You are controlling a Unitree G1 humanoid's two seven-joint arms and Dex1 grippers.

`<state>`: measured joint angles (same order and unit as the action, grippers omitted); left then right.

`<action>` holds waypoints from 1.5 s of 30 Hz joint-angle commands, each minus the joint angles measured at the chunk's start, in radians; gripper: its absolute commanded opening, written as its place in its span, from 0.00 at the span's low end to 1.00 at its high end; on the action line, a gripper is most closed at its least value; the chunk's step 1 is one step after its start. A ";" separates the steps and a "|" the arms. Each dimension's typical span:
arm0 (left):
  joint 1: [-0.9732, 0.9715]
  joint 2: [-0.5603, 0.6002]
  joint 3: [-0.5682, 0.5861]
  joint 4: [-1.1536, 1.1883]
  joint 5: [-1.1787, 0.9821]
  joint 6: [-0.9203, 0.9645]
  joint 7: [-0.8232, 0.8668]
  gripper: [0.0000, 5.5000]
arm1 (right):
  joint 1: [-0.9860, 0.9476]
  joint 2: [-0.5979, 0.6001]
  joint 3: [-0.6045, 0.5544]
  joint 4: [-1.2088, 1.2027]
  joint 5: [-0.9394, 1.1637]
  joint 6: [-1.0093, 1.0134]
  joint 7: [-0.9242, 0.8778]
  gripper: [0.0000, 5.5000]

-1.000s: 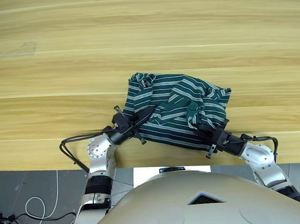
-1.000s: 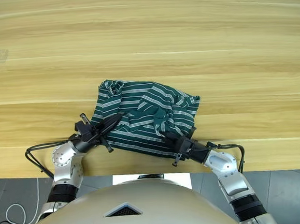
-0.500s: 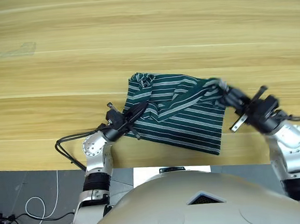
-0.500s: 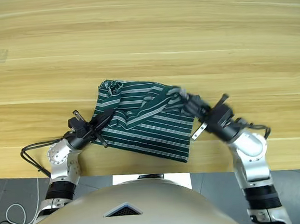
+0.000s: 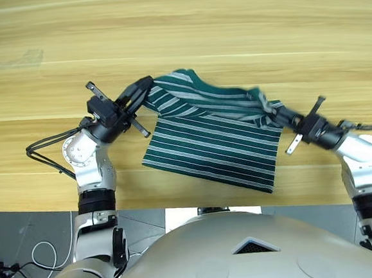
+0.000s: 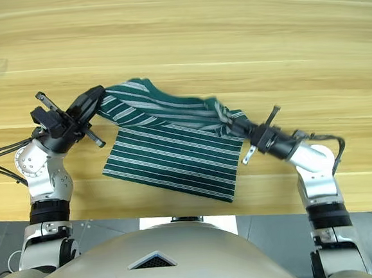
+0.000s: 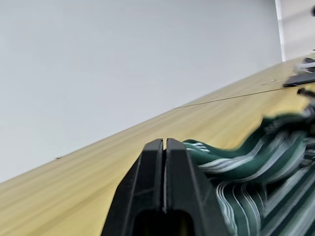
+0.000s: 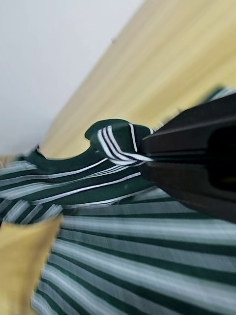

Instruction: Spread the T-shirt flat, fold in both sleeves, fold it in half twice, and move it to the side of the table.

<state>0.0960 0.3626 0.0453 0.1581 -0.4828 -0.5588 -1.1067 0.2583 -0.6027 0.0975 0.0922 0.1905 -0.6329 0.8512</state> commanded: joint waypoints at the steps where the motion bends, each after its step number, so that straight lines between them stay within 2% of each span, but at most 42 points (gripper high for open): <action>1: 0.243 0.031 -0.084 -0.209 -0.059 0.071 -0.052 0.00 | 0.113 -0.029 -0.021 -0.190 0.177 0.017 0.048 0.00; 4: 0.354 0.044 -0.157 -0.334 -0.056 0.115 -0.061 0.00 | 0.185 -0.051 0.030 -0.323 0.234 0.063 0.092 0.00; 6: 0.390 0.068 -0.184 -0.387 -0.044 0.120 -0.077 0.00 | 0.188 -0.067 0.023 -0.397 0.323 0.116 0.113 0.00; 8: 0.293 0.065 -0.158 -0.345 -0.083 0.161 -0.062 0.00 | 0.094 -0.034 0.008 -0.346 0.350 0.178 0.099 0.00; 9: 0.211 0.053 -0.144 -0.277 -0.084 0.182 -0.049 0.00 | 0.029 -0.009 0.008 -0.285 0.325 0.200 0.080 0.00; 10: 0.062 0.028 -0.124 -0.114 -0.043 0.202 0.004 0.00 | -0.103 0.037 0.002 -0.145 0.260 0.228 0.016 0.00; 14: -0.627 -0.059 -0.110 0.633 0.207 0.313 0.439 0.00 | -0.790 0.182 0.058 0.616 -0.121 0.331 -0.451 0.00; 16: -0.930 -0.071 -0.112 0.864 0.297 0.354 0.757 0.00 | -1.120 0.232 0.092 0.891 -0.255 0.368 -0.821 0.00; 18: -1.183 -0.062 -0.068 0.963 0.337 0.277 1.059 0.00 | -1.376 0.244 0.059 1.015 -0.307 0.353 -1.164 0.00; 20: -1.399 -0.039 -0.012 1.002 0.343 0.181 1.281 0.00 | -1.558 0.208 0.009 1.054 -0.325 0.306 -1.396 0.00; 23: -1.572 0.014 0.027 1.011 0.364 0.049 1.428 0.00 | -1.698 0.149 0.016 1.050 -0.419 0.214 -1.606 0.00; 24: -1.568 0.018 0.053 1.001 0.336 -0.003 1.387 0.00 | -1.691 0.146 0.023 1.045 -0.434 0.172 -1.602 0.00; 26: -1.442 -0.040 0.107 0.960 0.185 0.010 1.051 0.00 | -1.578 0.183 0.018 1.041 -0.361 0.087 -1.331 0.00; 28: -1.217 -0.075 0.010 0.926 0.217 0.074 0.782 0.00 | -1.390 0.228 0.024 1.029 -0.265 0.089 -0.960 0.00; 30: -0.913 -0.075 -0.099 0.883 0.291 0.053 0.590 0.00 | -1.083 0.204 0.121 0.942 -0.245 0.022 -0.649 0.00; 32: -0.567 -0.048 -0.190 0.774 0.302 0.035 0.411 0.00 | -0.683 0.080 0.269 0.675 -0.193 -0.080 -0.435 0.00; 34: -0.311 0.012 -0.275 0.574 0.264 0.010 0.280 0.00 | -0.457 -0.025 0.334 0.475 -0.159 -0.125 -0.354 0.00; 37: -0.095 0.106 -0.341 0.369 0.248 -0.074 0.162 0.00 | -0.244 -0.113 0.316 0.257 -0.131 -0.097 -0.315 0.00; 41: 0.050 0.155 -0.297 0.199 0.181 -0.049 0.118 0.00 | -0.158 -0.131 0.238 0.159 -0.109 -0.007 -0.288 0.00; 45: 0.122 0.165 -0.257 0.111 0.138 -0.011 0.104 0.00 | -0.140 -0.130 0.220 0.175 -0.181 0.056 -0.268 0.00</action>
<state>0.2162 0.5163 -0.2358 0.2943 -0.3319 -0.5887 -0.9998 0.1234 -0.7275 0.3227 0.2613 0.0536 -0.6040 0.5682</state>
